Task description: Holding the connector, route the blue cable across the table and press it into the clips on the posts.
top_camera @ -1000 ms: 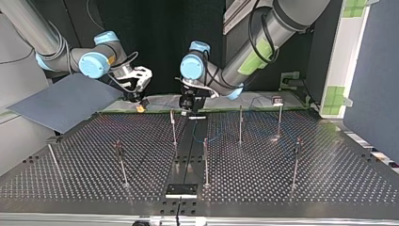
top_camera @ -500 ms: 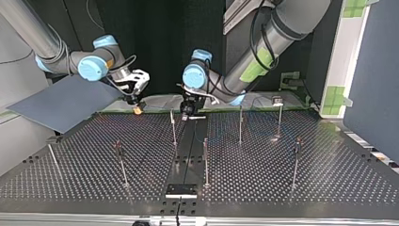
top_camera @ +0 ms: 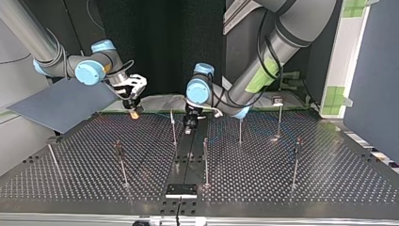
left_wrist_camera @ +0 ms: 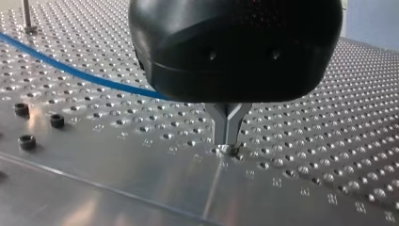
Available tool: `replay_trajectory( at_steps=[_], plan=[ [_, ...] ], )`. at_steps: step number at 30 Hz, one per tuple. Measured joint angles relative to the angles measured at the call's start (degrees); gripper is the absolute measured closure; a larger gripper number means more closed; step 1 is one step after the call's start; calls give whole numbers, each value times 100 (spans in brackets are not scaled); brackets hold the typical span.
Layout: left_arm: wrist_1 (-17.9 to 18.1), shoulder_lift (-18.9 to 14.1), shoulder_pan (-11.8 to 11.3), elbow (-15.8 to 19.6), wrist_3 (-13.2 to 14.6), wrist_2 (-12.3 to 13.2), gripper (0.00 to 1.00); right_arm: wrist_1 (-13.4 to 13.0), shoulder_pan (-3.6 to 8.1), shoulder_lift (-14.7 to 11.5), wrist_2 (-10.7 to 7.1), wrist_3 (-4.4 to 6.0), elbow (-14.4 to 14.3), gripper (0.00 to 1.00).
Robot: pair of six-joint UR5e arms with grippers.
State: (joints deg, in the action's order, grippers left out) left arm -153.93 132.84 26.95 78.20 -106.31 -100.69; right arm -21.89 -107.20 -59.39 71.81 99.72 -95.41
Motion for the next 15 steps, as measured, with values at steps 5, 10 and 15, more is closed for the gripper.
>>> replay_trajectory(
  at_steps=[5,10,15],
  plan=[
    [-104,0,-48,-31,71,-4,99,0,101,5,0,4,80,100],
    [-248,-1,-52,-31,203,-85,66,11,179,3,-6,3,113,100],
    [-489,-10,-26,-29,428,-315,0,79,273,0,-8,-1,135,100]
  ],
)
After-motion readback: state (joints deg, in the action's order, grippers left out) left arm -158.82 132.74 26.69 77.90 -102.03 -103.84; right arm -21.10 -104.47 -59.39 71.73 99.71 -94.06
